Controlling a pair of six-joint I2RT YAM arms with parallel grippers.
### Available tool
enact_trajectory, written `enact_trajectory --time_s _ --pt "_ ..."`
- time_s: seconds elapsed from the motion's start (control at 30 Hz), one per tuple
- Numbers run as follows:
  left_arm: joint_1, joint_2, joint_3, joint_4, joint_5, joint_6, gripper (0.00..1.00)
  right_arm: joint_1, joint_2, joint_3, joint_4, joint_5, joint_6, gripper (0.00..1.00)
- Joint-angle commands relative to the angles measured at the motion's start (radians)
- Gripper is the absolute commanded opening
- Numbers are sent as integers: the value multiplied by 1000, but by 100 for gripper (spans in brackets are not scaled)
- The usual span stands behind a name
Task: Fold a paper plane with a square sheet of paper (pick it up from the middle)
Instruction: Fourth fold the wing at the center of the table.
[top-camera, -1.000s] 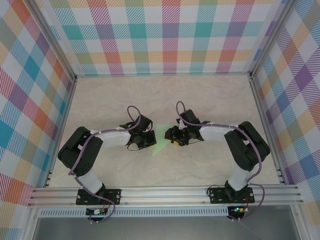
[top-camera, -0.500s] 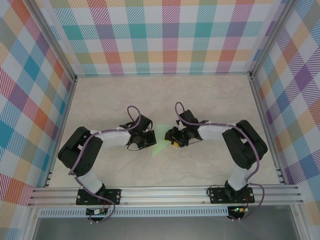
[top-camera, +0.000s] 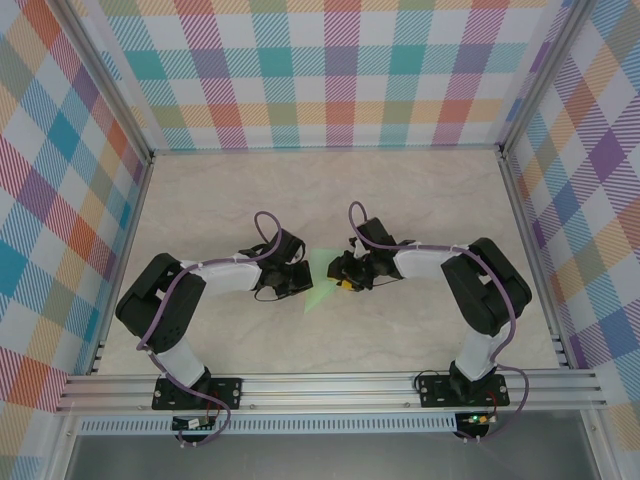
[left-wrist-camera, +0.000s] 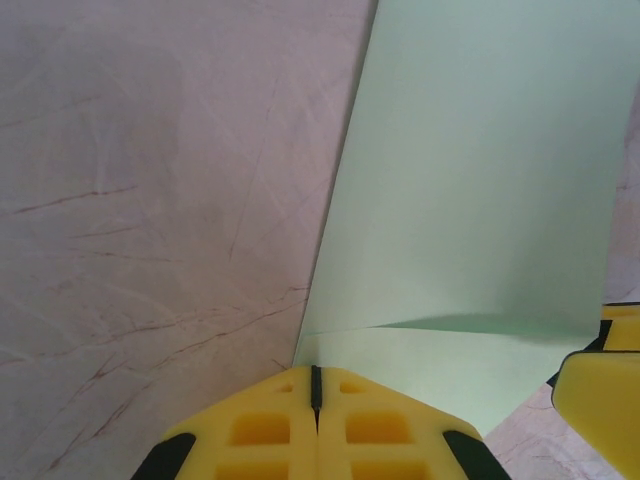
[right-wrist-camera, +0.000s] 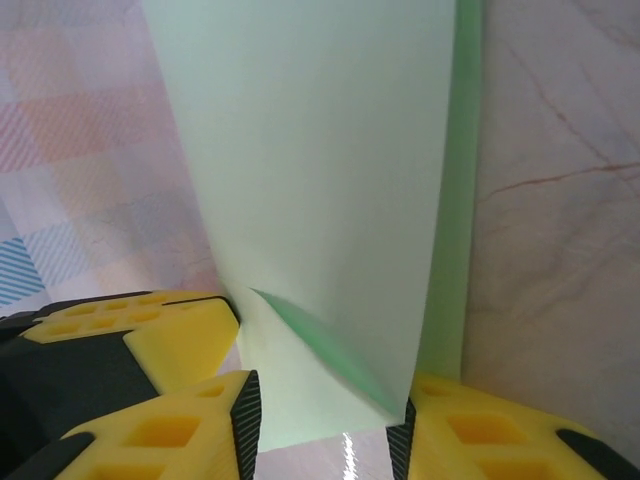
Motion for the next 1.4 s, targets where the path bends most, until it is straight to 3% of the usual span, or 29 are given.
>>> enact_trajectory --time_s 0.0,0.2,0.37,0.53,0.83,1.03,1.2,1.37 --pt "-1 23 4 -36 -8 17 0 7 15 -3 40 -38 19 37" --pt "-2 13 10 -42 -10 19 0 13 26 -23 90 -68 63 32" --pt "-1 -8 32 -66 -16 31 3 15 25 -44 104 -46 87 18" --pt "-1 -76 81 -171 -69 68 13 15 -39 -57 84 24 92 4" --pt "-1 -302 121 -257 -197 168 38 15 -262 -30 -87 213 74 0" --pt "-1 -383 88 -214 -209 232 57 22 -355 -8 -192 300 147 0" --pt "-2 -377 3 -27 -119 311 76 36 -365 -20 -214 356 289 0" --pt "-19 -318 -75 157 -30 406 82 40 -300 -24 -198 358 413 0"
